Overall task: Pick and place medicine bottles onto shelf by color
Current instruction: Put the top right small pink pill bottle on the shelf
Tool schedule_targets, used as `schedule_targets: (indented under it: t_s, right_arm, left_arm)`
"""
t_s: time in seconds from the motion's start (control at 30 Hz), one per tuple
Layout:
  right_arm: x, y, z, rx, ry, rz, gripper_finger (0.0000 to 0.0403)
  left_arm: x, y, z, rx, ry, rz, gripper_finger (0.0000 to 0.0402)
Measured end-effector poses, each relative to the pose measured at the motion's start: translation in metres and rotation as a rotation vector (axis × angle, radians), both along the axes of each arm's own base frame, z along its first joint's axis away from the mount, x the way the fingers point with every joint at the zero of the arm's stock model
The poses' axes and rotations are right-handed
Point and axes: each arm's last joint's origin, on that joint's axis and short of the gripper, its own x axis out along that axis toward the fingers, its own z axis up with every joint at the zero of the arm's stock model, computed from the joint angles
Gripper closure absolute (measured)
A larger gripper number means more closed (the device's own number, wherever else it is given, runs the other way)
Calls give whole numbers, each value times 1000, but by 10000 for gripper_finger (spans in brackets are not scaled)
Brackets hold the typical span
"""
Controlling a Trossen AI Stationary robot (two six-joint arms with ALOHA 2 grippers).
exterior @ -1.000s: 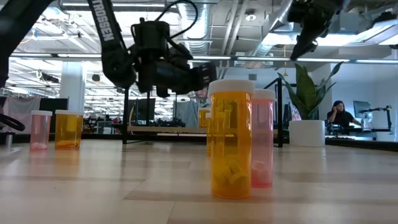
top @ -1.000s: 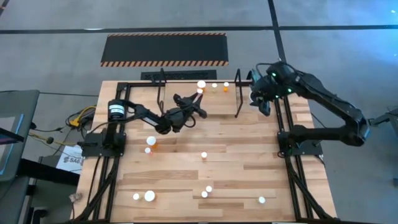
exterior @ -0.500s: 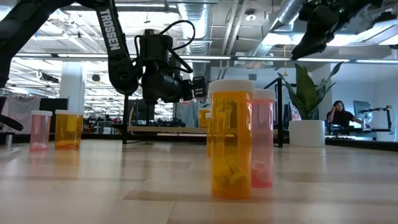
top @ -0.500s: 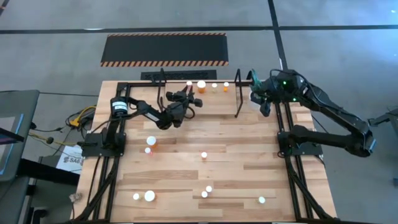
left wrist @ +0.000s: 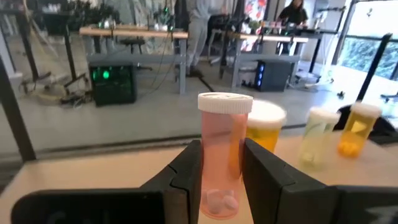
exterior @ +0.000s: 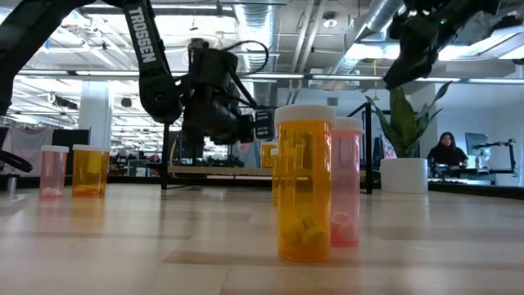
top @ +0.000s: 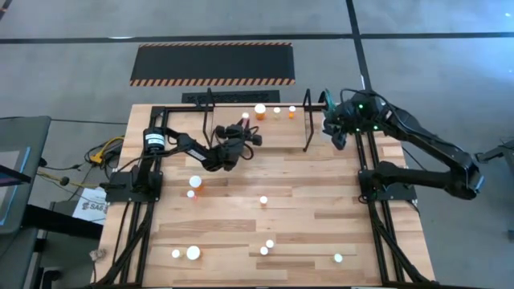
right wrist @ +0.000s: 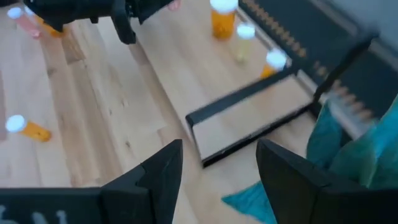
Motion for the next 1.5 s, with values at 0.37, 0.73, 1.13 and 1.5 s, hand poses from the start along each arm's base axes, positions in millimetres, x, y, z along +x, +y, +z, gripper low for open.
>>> schedule_targets:
  t_s: [0.37, 0.73, 1.13, 1.5]
  right_arm:
    - [-7, 8, -1, -9, 52, 45, 177]
    - [-44, 33, -17, -114, -272, -111, 177]
    - [-56, 44, -36, -135, -380, -136, 177]
    - [-56, 44, -36, -132, -376, -136, 177]
  left_arm:
    - [-2, 2, -3, -20, -6, 27, 326]
    - [-5, 13, -3, -25, -34, 75, 326]
    - [-10, 31, -3, -32, -12, 40, 326]
    - [-9, 33, -2, -32, -18, -5, 326]
